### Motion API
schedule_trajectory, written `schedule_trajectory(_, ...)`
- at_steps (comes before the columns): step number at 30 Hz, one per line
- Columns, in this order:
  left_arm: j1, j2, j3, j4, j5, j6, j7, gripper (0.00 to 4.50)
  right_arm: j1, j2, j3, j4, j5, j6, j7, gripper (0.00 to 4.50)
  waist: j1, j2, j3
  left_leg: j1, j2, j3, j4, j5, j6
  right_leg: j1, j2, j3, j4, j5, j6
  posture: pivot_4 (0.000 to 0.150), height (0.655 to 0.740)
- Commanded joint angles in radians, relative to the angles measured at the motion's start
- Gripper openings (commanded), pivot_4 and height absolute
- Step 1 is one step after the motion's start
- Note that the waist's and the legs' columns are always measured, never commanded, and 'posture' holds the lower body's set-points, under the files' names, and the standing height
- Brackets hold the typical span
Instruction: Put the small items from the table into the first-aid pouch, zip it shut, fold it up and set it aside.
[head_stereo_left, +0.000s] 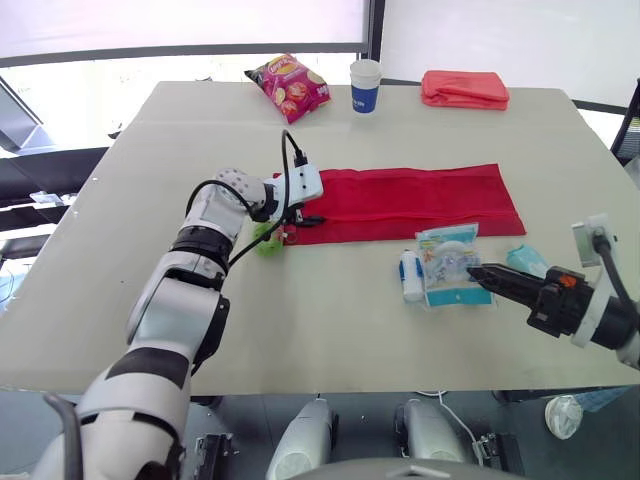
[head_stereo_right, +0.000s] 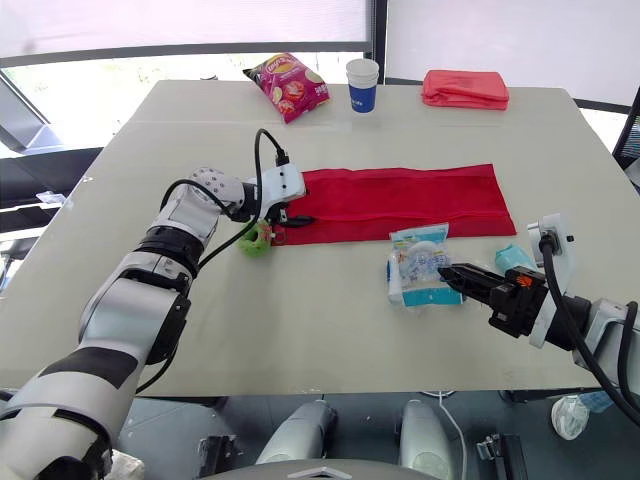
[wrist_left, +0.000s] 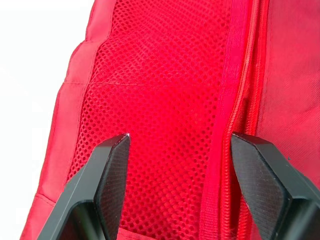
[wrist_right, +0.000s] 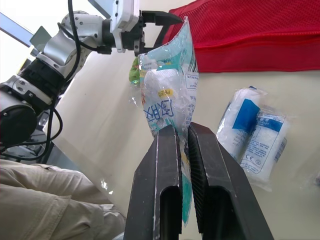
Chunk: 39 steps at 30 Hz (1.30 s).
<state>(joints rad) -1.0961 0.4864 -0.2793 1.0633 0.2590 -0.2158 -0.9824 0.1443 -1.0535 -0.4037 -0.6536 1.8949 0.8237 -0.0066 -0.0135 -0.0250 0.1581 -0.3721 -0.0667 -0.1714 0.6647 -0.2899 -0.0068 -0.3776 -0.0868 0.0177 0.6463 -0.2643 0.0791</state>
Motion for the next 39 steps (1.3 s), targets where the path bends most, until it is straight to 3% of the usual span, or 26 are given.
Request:
schedule_trajectory(1,-0.014,-0.009,0.001,0.009,0.006,-0.031,0.013,3.04,-0.016,0.002,-0.008,-0.019,0.009,-0.016,0.011,0.00,0.000,0.000,0.000,0.000,0.000,0.000,0.000,0.000,0.000,0.000,0.000,0.000,0.000,0.000,0.000,0.150,0.7400)
schedule_trajectory(4,-0.017,-0.020,0.007,0.022,-0.005,-0.024,-0.015,1.96,-0.019,0.002,-0.004,-0.022,0.009,-0.017,0.008,0.00,0.000,0.000,0.000,0.000,0.000,0.001,0.000,0.000,0.000,0.000,0.000,0.000,0.000,0.000,0.000,0.150,0.7400)
schedule_trajectory(8,-0.016,-0.041,0.045,0.030,-0.056,0.033,-0.082,0.07,-0.050,0.010,0.037,-0.022,0.001,-0.027,-0.014,0.00,-0.001,0.000,0.000,0.000,0.000,0.001,0.000,0.000,0.000,0.000,0.000,0.000,0.000,0.000,0.000,0.150,0.7400)
schedule_trajectory(13,0.009,-0.053,0.084,-0.049,-0.136,0.141,-0.215,0.07,-0.214,0.068,0.205,-0.003,-0.028,-0.047,-0.089,0.00,-0.007,0.000,0.000,-0.001,0.000,0.001,0.001,0.000,0.000,0.000,0.000,-0.001,0.001,0.000,0.000,0.150,0.7400)
schedule_trajectory(19,0.168,-0.041,0.097,-0.440,-0.231,0.386,-0.291,0.07,-0.545,0.339,0.504,0.190,-0.215,-0.005,-0.218,0.00,-0.029,0.000,-0.001,-0.003,0.000,-0.003,0.002,0.000,-0.001,-0.003,0.000,-0.001,0.002,0.000,0.000,0.150,0.7400)
schedule_trajectory(23,0.294,-0.025,0.102,-0.734,-0.281,0.578,-0.265,0.07,-0.646,0.478,0.601,0.329,-0.341,0.054,-0.233,0.00,-0.028,0.001,-0.001,-0.007,0.001,-0.002,0.003,0.000,-0.001,-0.010,0.000,0.001,0.006,0.000,0.000,0.150,0.7400)
schedule_trajectory(28,0.365,-0.016,0.115,-0.902,-0.325,0.727,-0.209,0.07,-0.656,0.527,0.647,0.400,-0.436,0.164,-0.187,0.00,-0.024,0.001,-0.002,-0.009,0.000,-0.001,0.005,0.001,-0.001,-0.013,-0.002,0.002,0.010,0.000,0.000,0.150,0.7400)
schedule_trajectory(39,0.451,0.018,0.109,-1.056,-0.409,0.842,-0.166,0.07,-0.724,0.665,0.585,0.595,-0.576,0.271,-0.171,0.00,-0.030,0.001,-0.003,-0.008,0.001,0.002,0.003,0.001,-0.001,-0.016,-0.001,0.002,0.013,0.000,-0.001,0.150,0.7400)
